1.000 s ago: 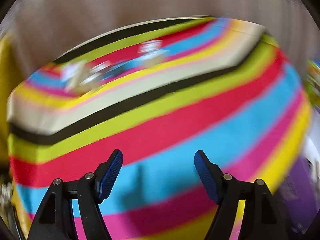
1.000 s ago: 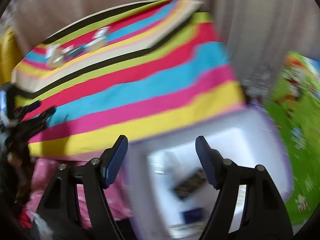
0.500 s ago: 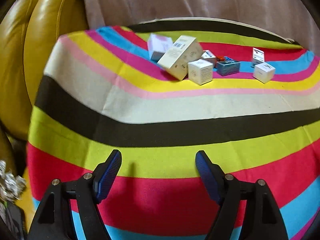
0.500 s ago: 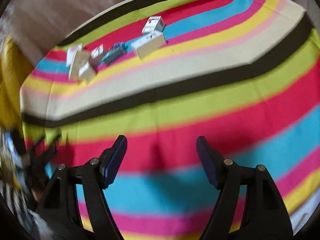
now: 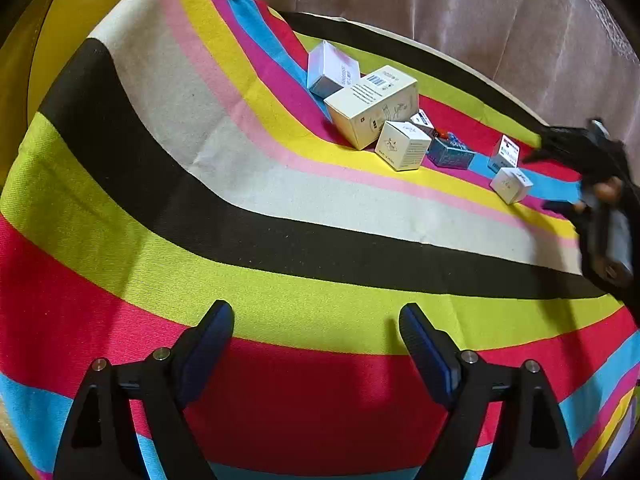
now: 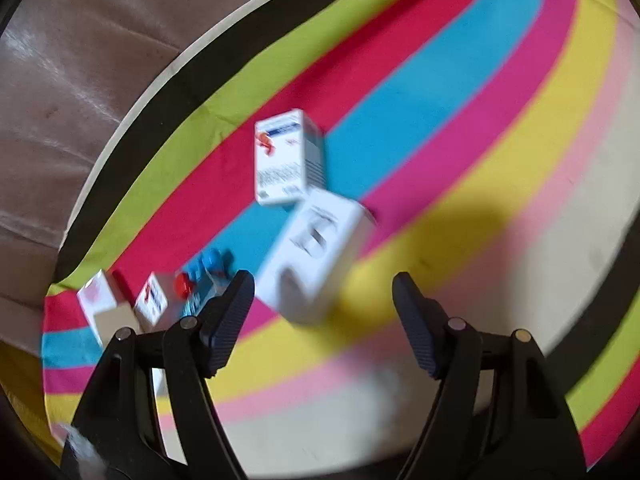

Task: Organize rigid objects
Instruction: 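Move both open tools back over the boxes on the cloth, then grasp the white S-logo box with the right tool while the left tool grasps the white-red medicine box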

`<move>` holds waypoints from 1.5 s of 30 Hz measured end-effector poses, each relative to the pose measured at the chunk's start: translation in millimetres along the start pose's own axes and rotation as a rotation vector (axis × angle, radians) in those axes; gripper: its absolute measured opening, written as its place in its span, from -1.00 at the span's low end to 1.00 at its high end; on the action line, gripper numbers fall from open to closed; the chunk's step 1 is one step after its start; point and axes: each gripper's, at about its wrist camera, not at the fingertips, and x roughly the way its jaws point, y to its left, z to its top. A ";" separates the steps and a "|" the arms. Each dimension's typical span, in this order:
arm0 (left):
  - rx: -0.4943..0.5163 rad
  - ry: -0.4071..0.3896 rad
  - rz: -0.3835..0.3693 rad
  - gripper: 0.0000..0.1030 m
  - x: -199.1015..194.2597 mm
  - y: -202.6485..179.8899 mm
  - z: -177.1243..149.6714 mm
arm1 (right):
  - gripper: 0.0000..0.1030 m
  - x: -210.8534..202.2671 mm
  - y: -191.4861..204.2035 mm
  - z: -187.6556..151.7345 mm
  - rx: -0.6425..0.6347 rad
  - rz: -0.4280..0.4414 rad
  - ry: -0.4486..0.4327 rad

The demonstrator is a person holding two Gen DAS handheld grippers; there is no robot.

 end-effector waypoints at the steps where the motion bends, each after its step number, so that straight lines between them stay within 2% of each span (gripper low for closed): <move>1: -0.001 0.000 -0.006 0.69 2.0 0.0 1.6 | 0.45 7.8 7.2 3.8 -0.005 -0.024 0.000; 4: -0.013 -0.004 -0.022 0.69 4.0 1.5 3.2 | 0.45 27.5 19.5 6.6 0.003 -0.077 0.014; 5: -0.017 -0.006 -0.026 0.69 5.1 1.7 4.0 | 0.45 34.5 24.6 4.4 -0.014 -0.123 0.024; 7: -0.021 -0.008 -0.032 0.70 5.0 2.4 3.9 | 0.45 44.0 36.2 -4.0 -0.095 -0.204 0.047; 10: -0.022 -0.008 -0.034 0.71 5.2 2.1 3.9 | 0.40 36.9 47.7 -16.2 -0.222 -0.241 0.001; 12: -0.025 -0.009 -0.036 0.72 5.3 2.3 3.8 | 0.07 27.7 49.9 -24.3 -0.323 -0.225 -0.008; 14: -0.026 -0.010 -0.037 0.72 5.4 2.5 3.7 | -0.12 12.4 43.2 -35.4 -0.428 -0.198 -0.001; 19: -0.020 -0.008 -0.032 0.72 6.6 2.0 3.7 | -0.11 -31.9 -0.3 -63.7 -0.584 -0.126 0.021; 23: -0.016 -0.006 -0.028 0.72 7.9 1.3 3.8 | -0.11 -44.9 -28.0 -75.9 -0.678 -0.085 0.036; 29: -0.006 -0.002 -0.017 0.72 8.7 -0.9 3.3 | -0.08 -29.1 -37.9 -73.7 -0.682 -0.075 0.038; 34: 0.027 0.015 0.004 0.79 11.3 -5.8 4.0 | -0.05 -24.1 -34.4 -75.1 -0.696 -0.076 -0.027; 36: 0.064 0.035 0.047 0.80 14.3 -13.3 4.3 | -0.11 -23.5 -38.0 -74.3 -0.688 -0.072 -0.055; 38: 0.147 0.078 0.135 0.81 20.8 -30.2 3.9 | -0.11 -26.6 -39.9 -76.0 -0.680 -0.077 -0.076; 39: 0.172 0.073 0.142 0.81 20.1 -37.7 5.0 | -0.11 -27.4 -39.8 -76.1 -0.675 -0.084 -0.078; 42: 0.274 0.093 0.100 0.81 26.8 -75.5 19.3 | -0.11 -27.3 -37.3 -78.1 -0.676 -0.086 -0.078; 45: 0.380 0.032 0.051 0.81 36.5 -127.8 47.8 | -0.11 -27.2 -37.0 -78.5 -0.665 -0.075 -0.075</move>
